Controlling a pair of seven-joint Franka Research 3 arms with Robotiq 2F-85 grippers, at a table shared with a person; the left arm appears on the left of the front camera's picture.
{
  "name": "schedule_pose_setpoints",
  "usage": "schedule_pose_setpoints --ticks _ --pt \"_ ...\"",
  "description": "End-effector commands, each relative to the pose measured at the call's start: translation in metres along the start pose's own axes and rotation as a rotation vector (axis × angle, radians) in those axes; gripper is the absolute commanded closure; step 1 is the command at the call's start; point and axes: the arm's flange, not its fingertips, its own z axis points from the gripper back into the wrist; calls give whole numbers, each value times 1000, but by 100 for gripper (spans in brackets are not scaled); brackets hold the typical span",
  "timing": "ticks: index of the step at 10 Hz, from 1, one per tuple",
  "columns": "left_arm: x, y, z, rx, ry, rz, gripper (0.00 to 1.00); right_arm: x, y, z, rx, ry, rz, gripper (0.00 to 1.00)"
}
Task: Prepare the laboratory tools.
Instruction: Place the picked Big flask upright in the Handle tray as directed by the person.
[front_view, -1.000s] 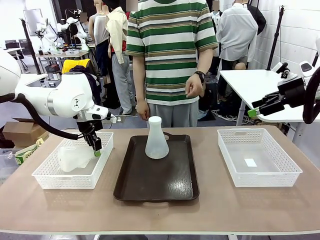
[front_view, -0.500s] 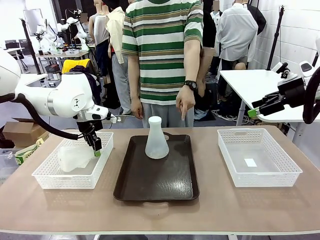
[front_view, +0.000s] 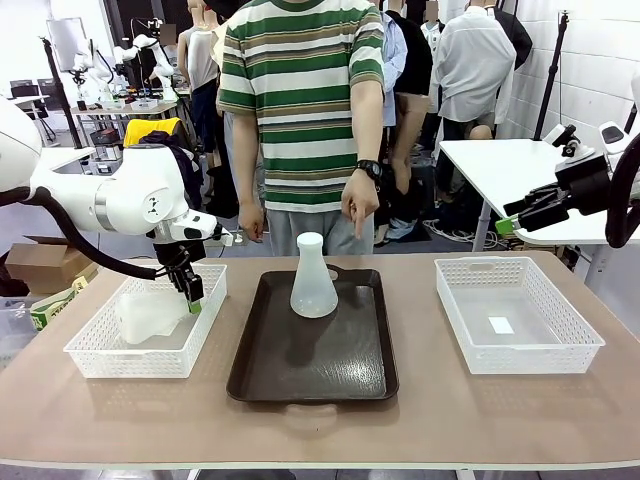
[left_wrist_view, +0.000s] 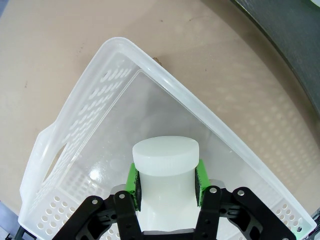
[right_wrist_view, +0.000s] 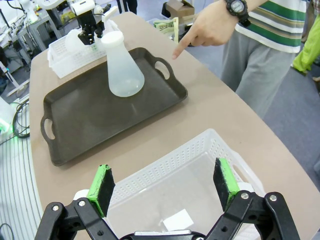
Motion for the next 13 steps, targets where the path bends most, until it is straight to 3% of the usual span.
schedule_pose_setpoints --ticks 1,10,13 --pt "0 2 0 14 1 -15 100 0 0 -1 -7 3 -1 0" --pt "0 0 0 0 0 0 100 0 0 -1 -7 3 -1 0" --pt "-22 -34 50 92 -12 -45 100 0 0 -1 -7 3 -1 0"
